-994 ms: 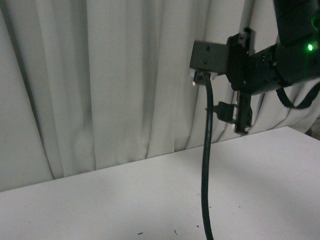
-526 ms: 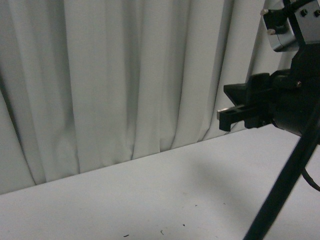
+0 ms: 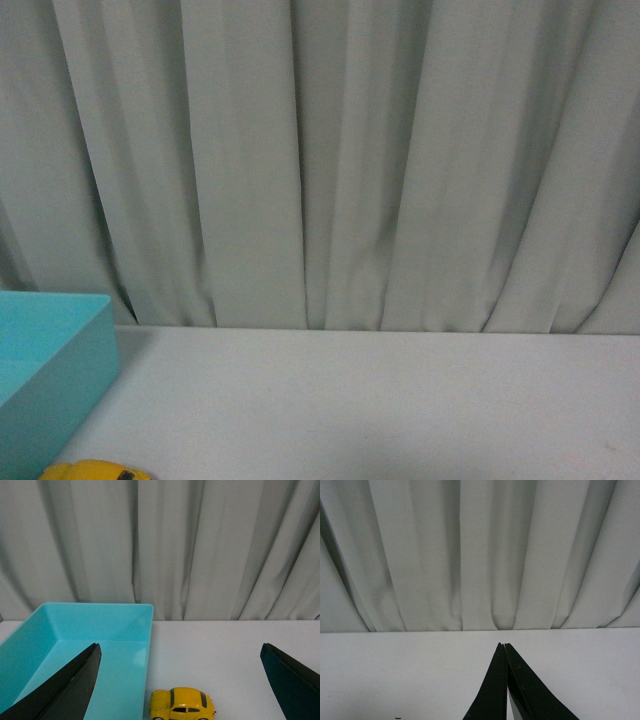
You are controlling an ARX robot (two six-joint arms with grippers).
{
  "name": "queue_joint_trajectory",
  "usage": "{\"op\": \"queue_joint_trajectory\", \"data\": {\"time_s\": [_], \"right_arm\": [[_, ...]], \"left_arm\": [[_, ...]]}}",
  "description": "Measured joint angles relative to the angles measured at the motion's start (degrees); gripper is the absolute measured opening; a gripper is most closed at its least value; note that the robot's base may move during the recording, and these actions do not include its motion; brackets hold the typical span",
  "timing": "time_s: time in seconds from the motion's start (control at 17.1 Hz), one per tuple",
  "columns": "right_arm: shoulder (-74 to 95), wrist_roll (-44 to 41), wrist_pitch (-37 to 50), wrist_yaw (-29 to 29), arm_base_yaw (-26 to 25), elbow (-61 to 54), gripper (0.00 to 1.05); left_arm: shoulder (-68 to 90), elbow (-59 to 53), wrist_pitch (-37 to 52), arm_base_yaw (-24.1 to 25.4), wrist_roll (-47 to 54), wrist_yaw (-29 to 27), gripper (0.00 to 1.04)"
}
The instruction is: Wind up and store yellow beetle toy
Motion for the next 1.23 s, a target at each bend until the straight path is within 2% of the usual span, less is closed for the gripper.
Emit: {"op": "queue_joint_trajectory", "data": {"time_s": [0.12,0.23,0.58,1.23], "right_arm": [[-4.94,0.0,-3.3,0.0,0.0,-1.73,0.02],[-6.99,0.07,-1.88,0.0,0.0,-4.09,0.02],[-21.05,0.15,-15.5,0.0,0.0,-4.83,0.02],[-36.2,0.15,-30.12,0.0,0.0,-4.83,0.02]], "left_arm": [[0.0,0.0,0.0,0.0,0.0,-0.02,0.98],[0.0,0.0,0.0,0.0,0.0,0.02,0.98],[0.0,0.0,0.0,0.0,0.0,0.0,0.98],[0.0,0.0,0.02,0.0,0.0,0.0,0.98]]}}
